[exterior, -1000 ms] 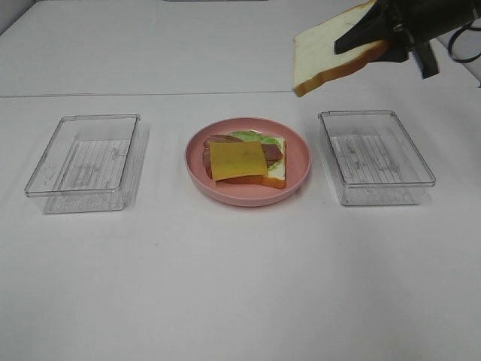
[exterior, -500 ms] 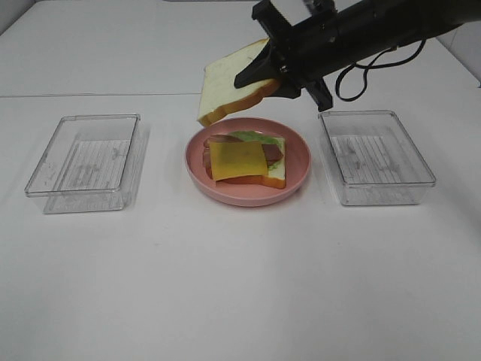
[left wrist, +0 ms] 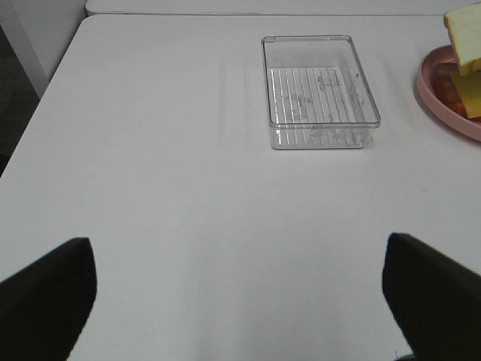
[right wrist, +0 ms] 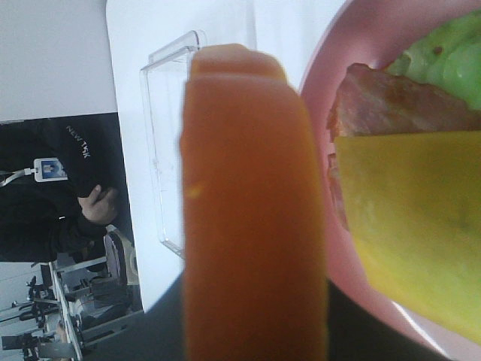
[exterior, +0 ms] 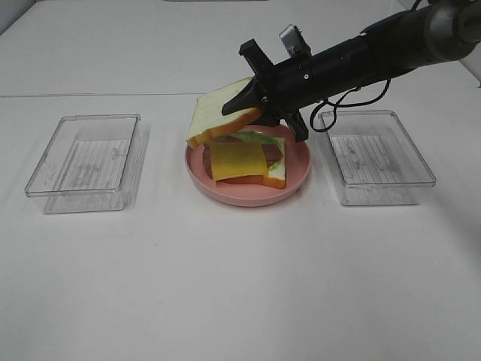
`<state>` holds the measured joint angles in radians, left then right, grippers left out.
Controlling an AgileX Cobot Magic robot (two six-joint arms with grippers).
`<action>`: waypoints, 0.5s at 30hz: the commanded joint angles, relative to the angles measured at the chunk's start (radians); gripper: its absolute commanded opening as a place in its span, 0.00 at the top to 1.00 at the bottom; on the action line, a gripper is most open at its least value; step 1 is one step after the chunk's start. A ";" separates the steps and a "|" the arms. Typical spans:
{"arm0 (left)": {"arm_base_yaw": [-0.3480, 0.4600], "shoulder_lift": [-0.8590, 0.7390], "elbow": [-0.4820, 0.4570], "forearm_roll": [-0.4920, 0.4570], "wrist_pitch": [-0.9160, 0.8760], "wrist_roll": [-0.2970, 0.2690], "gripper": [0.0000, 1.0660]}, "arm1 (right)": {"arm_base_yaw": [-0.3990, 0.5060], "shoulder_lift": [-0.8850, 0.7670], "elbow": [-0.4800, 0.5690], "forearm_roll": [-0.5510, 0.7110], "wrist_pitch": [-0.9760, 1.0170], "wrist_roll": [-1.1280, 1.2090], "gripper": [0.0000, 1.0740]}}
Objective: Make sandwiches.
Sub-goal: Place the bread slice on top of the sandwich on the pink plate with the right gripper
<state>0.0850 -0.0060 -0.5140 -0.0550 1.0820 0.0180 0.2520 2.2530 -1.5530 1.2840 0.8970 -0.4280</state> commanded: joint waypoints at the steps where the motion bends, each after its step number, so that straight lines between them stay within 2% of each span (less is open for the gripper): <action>1: 0.001 -0.019 0.000 -0.008 -0.006 -0.001 0.08 | 0.000 0.023 -0.009 0.000 0.014 0.003 1.00; 10: 0.001 -0.019 0.000 -0.008 -0.006 -0.001 0.08 | -0.001 0.033 -0.009 -0.037 -0.015 0.019 1.00; 11: 0.001 -0.019 0.000 -0.008 -0.006 -0.001 0.08 | -0.001 0.033 -0.009 -0.051 -0.018 0.031 0.95; 12: 0.001 -0.019 0.000 -0.008 -0.006 -0.001 0.08 | -0.001 0.033 -0.009 -0.072 -0.018 0.047 0.82; 13: 0.001 -0.019 0.000 -0.008 -0.006 -0.001 0.08 | -0.001 0.033 -0.009 -0.072 -0.018 0.047 0.82; 14: 0.001 -0.019 0.000 -0.008 -0.006 -0.001 0.08 | -0.001 0.033 -0.009 -0.082 -0.019 0.052 0.75; 15: 0.001 -0.019 0.000 -0.008 -0.006 -0.001 0.08 | -0.001 0.033 -0.009 -0.082 -0.019 0.052 0.75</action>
<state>0.0850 -0.0060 -0.5140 -0.0550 1.0820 0.0180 0.2520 2.2850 -1.5550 1.2070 0.8850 -0.3810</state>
